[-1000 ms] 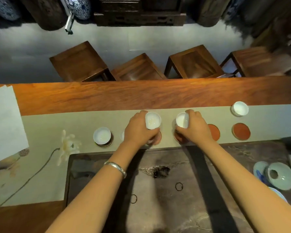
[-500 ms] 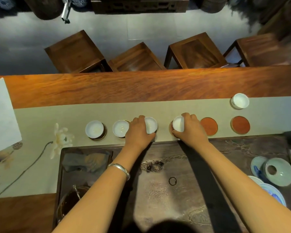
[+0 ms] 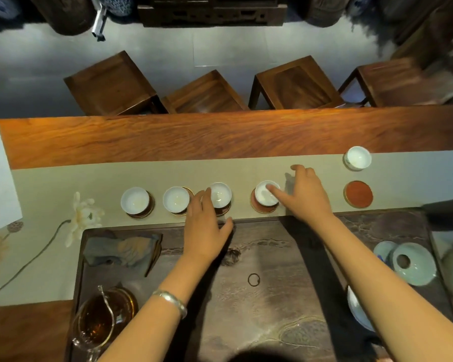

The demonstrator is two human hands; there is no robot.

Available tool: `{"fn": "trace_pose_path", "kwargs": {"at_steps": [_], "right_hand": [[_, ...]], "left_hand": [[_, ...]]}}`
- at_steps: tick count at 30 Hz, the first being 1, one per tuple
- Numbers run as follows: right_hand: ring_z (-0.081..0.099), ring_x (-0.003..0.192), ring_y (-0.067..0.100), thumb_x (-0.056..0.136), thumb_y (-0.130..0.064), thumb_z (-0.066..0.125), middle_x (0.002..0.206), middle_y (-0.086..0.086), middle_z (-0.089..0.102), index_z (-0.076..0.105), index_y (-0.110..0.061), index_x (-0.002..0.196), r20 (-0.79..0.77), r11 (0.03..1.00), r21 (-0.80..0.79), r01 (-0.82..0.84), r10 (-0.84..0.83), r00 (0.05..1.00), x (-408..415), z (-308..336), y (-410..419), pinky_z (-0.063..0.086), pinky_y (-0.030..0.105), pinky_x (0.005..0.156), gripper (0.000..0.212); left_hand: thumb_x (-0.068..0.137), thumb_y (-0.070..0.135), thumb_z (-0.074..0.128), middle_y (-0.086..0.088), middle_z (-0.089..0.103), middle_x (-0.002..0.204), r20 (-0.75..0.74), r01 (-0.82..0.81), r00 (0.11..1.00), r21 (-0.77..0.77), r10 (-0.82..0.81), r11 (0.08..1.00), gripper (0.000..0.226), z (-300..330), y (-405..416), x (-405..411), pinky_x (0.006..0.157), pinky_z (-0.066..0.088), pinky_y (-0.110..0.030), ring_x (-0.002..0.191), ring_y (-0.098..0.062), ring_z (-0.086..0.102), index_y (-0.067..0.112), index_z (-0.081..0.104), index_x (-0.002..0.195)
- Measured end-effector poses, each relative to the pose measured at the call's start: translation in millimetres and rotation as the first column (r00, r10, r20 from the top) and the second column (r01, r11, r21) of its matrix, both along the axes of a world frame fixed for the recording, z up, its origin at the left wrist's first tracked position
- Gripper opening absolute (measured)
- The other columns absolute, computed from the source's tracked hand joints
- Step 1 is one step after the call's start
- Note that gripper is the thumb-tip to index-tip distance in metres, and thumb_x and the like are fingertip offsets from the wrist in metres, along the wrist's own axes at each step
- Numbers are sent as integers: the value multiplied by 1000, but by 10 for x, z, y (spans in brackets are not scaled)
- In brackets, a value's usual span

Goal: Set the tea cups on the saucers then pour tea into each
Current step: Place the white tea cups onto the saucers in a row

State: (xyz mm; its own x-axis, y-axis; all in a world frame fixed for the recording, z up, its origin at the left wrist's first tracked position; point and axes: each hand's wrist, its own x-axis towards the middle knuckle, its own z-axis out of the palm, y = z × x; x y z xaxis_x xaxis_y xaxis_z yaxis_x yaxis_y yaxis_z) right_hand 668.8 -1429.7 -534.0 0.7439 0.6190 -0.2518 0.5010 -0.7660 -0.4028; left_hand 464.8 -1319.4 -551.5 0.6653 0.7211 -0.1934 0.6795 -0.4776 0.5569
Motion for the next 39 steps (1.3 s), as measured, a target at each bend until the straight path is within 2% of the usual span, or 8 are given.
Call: {"fn": "trace_pose_path", "kwargs": {"at_steps": [5,7,11,15,19,31,35,39], "right_hand": [[51,118,42,91,-38,64,130,26,50,44,0,135,83,995,7,102,-102,991,531,34,-316,46,46,89,62],[53,111,44,90,-33,66,126,28,50,46,2,130,124,990,1,139,-138,983,773,14,-429,46,42,82,57],[51,113,45,84,-34,74,128,27,47,45,0,130,153,971,-31,236,-229,961,1229,-72,-582,46,49,88,64],[48,119,46,78,-42,79,133,27,43,40,0,132,110,954,-101,282,-271,956,1582,-204,-671,45,52,93,79],[49,119,46,73,-48,82,135,26,42,38,-2,133,75,950,-118,289,-282,957,1777,-342,-691,46,49,93,87],[53,112,45,76,-39,80,127,26,50,48,-2,127,67,971,-83,222,-217,974,1694,-318,-671,47,47,84,71],[55,109,41,77,-39,79,126,23,52,49,-6,130,11,988,-8,153,-153,988,1373,-186,-656,45,42,82,68],[54,112,38,79,-37,78,126,20,53,49,-8,132,-39,1000,-5,27,-27,999,957,-109,-638,46,43,87,68]], "left_hand": [[88,30,63,-24,27,154,-70,-130,989,63,134,990,74,-91,-431,-271,119,20,-50,145,-38,22,0,32,148],[88,34,62,-25,22,155,-139,-190,970,78,200,979,76,-174,-612,-316,119,10,-57,145,-39,17,0,30,148],[89,49,50,-18,9,161,-259,-303,916,54,306,951,84,-357,-845,-334,116,-2,-63,150,-32,1,7,17,154],[83,58,33,-20,16,161,-332,-284,886,164,324,945,87,-468,-897,-306,114,3,-65,149,-34,8,6,23,152],[81,57,34,-20,20,160,-348,-293,866,225,358,929,87,-529,-910,-298,114,8,-65,149,-35,13,6,28,151],[78,56,36,-21,26,158,-362,-292,848,292,388,911,88,-499,-916,-269,114,14,-65,147,-36,21,5,34,149],[78,56,35,-21,25,158,-355,-294,851,289,387,911,87,-471,-920,-260,115,13,-65,147,-36,20,6,33,149],[79,57,33,-20,25,159,-351,-297,852,284,388,911,88,-460,-922,-265,115,12,-64,148,-36,19,6,32,150]]}}
